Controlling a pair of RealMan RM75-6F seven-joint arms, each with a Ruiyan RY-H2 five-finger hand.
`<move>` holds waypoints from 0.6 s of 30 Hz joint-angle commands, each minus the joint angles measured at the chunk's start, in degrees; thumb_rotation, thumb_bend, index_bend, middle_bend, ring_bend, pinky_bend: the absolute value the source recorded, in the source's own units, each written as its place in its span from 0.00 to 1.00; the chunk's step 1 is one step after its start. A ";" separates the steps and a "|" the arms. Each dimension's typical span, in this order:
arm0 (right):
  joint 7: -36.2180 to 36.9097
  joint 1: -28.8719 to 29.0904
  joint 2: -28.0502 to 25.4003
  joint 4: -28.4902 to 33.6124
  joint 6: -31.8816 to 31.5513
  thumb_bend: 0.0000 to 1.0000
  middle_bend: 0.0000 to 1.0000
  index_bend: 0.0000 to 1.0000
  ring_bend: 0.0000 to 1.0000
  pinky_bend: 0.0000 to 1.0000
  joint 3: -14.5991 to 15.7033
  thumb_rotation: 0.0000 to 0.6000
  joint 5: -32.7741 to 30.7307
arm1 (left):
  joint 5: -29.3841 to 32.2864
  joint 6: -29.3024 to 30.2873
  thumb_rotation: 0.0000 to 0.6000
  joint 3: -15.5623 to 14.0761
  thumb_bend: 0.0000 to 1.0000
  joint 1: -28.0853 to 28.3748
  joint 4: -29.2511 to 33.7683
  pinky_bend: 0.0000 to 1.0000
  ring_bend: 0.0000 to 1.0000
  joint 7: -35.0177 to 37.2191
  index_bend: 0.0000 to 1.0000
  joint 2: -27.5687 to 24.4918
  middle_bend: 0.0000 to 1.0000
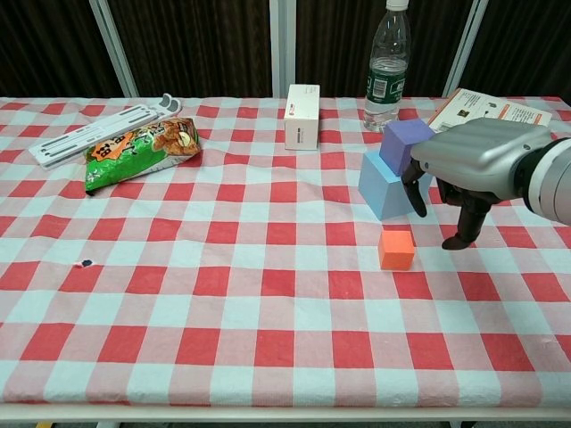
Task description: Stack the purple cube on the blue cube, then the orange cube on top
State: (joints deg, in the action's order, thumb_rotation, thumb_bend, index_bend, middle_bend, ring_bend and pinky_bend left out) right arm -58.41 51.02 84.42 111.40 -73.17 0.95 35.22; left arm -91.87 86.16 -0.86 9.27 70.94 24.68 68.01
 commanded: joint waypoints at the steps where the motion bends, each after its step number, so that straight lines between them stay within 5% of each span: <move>1: -0.97 0.39 0.55 -0.45 0.40 0.07 1.00 0.47 0.98 0.92 -0.28 1.00 -0.97 | 0.15 0.13 1.00 0.10 0.05 -0.14 -0.64 0.28 0.13 0.69 0.20 0.24 0.15; 18: -3.52 1.16 6.08 -4.28 -0.57 0.07 1.00 0.38 0.98 0.92 -1.65 1.00 -4.08 | 0.23 0.59 1.00 -0.01 0.05 -0.76 -4.30 0.28 0.13 4.25 0.20 1.37 0.15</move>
State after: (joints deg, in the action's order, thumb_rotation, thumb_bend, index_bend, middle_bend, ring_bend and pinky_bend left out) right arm -61.78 52.19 90.24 107.37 -73.59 -0.64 31.27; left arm -91.62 86.71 -0.84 8.57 66.75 28.83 69.34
